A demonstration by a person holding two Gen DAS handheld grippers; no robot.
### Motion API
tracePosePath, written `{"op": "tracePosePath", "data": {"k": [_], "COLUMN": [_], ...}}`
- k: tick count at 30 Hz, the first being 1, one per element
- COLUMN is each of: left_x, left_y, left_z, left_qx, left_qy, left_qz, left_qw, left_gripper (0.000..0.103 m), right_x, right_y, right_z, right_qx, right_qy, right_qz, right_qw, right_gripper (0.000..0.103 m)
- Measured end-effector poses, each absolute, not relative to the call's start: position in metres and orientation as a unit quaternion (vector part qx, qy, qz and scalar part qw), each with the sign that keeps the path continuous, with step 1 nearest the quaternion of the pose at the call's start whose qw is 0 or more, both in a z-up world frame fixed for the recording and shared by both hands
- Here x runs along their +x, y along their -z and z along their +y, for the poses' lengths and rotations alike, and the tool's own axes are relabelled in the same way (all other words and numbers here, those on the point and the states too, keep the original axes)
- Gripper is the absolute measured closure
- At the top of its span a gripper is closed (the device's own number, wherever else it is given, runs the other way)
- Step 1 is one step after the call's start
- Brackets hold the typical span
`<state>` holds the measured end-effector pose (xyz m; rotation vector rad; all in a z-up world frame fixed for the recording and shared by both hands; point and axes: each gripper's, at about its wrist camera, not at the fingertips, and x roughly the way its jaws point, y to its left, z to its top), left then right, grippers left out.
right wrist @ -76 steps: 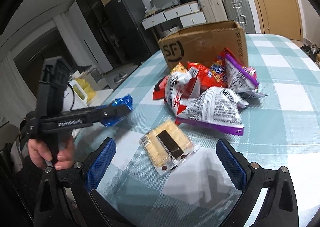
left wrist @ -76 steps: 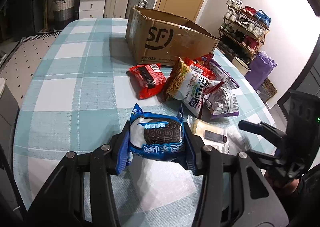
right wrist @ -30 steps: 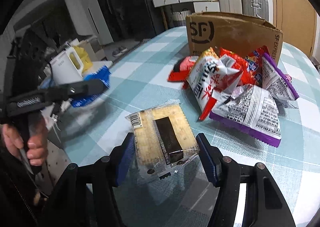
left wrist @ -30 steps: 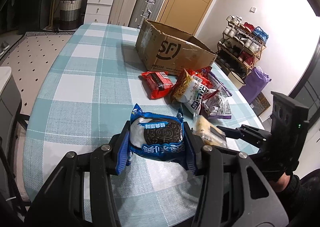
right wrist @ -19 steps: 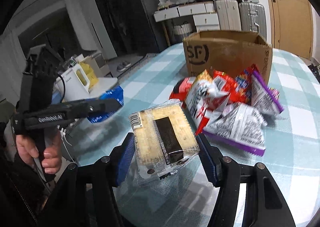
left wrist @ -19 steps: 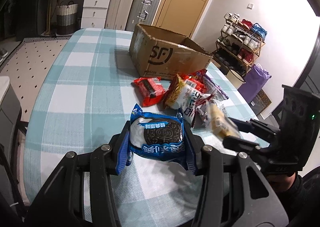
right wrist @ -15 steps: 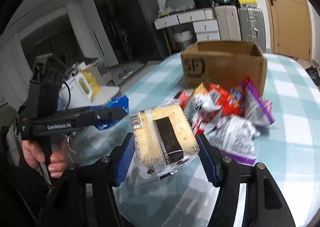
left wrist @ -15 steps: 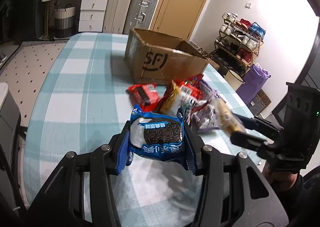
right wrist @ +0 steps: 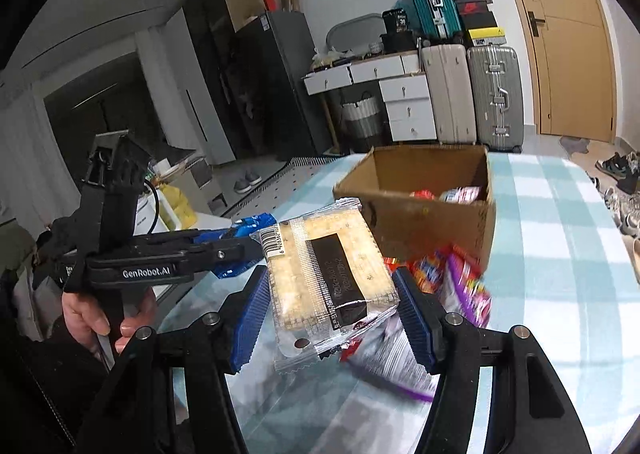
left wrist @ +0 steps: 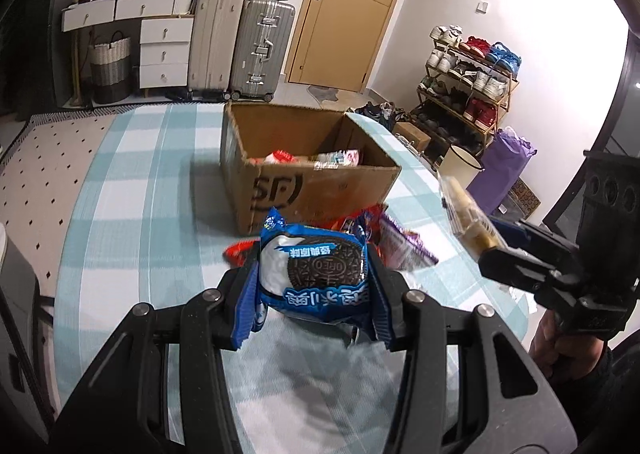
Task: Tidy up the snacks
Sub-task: 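Lift the Oreo and cracker packs and carry both over the cardboard box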
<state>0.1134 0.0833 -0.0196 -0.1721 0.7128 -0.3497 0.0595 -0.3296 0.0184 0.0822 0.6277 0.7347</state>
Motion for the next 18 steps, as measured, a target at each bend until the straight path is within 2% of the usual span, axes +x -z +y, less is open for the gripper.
{"op": "tracePosePath", "data": {"k": [18], "left_x": [0.205], "left_y": [-0.026], "left_z": [0.063], "left_qx": [-0.057], "left_qy": [0.182], "left_qz": [0.352], "left_qw": [0.916], "left_gripper": [0.059], "right_x": [0.129], "right_y": [-0.076], "right_z": [-0.325], "right_qx": [0.036], "right_qy": [-0.361], "right_qz": [0.275], "right_qw": [0.89], "right_gripper": [0.041]}}
